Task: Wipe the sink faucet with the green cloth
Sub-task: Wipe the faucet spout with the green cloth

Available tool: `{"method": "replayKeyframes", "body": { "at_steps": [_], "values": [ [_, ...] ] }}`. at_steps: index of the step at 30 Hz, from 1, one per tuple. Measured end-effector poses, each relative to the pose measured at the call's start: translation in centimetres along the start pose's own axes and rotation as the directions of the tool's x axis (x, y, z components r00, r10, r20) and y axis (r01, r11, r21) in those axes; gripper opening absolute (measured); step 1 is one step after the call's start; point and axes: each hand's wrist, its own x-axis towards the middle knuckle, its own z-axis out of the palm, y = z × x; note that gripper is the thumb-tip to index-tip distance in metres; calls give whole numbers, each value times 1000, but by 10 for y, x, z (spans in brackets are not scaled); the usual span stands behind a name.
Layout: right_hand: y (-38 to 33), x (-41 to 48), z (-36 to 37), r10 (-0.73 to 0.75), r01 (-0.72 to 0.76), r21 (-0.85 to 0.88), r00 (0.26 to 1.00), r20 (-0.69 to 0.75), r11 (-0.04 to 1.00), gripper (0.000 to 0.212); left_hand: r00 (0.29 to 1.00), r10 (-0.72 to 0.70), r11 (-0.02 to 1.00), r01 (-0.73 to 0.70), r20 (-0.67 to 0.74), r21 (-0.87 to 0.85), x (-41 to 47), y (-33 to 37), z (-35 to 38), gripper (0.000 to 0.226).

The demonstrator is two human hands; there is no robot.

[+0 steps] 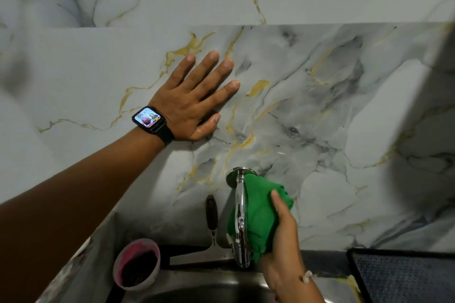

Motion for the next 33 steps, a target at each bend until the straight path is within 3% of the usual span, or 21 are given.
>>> {"method": "replayKeyframes", "body": {
  "at_steps": [3,6,7,8,9,10,11,12,15,17,19,21,22,23,24,25,29,33],
  "values": [
    [-13,-12,19,-47,47,-58,999,11,997,54,1000,8,1000,-8,1,-3,0,1,-1,70],
    [-12,-12,43,-243,201,-412,969,-52,889,36,1000,-4,1000,4,-8,-10,2,0,-5,70],
    [-7,-11,51,-346,251,-589,937,-53,768,31,1000,-6,1000,6,-9,-13,3,0,-6,70],
    [-1,-6,59,-456,266,-795,890,-15,546,30,1000,0,1000,0,-6,-9,5,0,-5,70],
    [7,-3,68,-536,212,-959,841,80,189,37,1000,-14,1000,14,-6,-13,1,0,-7,71],
    [14,0,72,-567,145,-980,800,196,-133,44,1000,-20,1000,20,-10,-16,1,0,-6,71],
    [19,2,73,-557,119,-938,777,292,-325,51,1000,-15,1000,14,-8,-14,1,0,-5,71],
    [20,1,73,-518,122,-896,779,353,-427,56,1000,-14,1000,14,-4,-14,0,-1,-5,71],
    [15,-1,62,-457,190,-851,775,436,-489,63,1000,-2,1000,2,-14,15,6,-8,-4,71],
    [20,-14,48,-468,225,-880,777,421,-418,65,1000,-19,1000,19,-18,-9,2,-2,-5,71],
    [28,-28,33,-521,241,-953,799,302,-183,73,1000,-22,1000,22,-20,-8,1,4,-7,71],
    [23,-38,22,-548,281,-942,825,140,183,65,999,-25,1000,25,-19,-10,5,4,-9,70],
    [17,-35,19,-499,308,-836,865,48,453,53,1000,-10,1000,10,-21,-5,8,-2,-8,70],
    [8,-31,12,-390,266,-667,920,-39,696,38,999,-11,1000,11,-33,6,9,-5,-9,70],
    [-3,-24,7,-238,181,-462,969,-68,868,31,999,-12,1000,12,-45,15,12,-9,-9,71],
    [-7,-16,2,-73,53,-267,995,-65,962,34,999,-7,1000,8,-37,15,8,-8,-8,71],
    [-9,14,3,302,-302,28,953,3,953,49,999,-12,1000,13,-41,25,1,-7,-5,71],
    [9,21,3,299,-297,-45,952,69,954,48,999,1,1000,0,-40,29,0,-3,-5,72]
  ]
}}
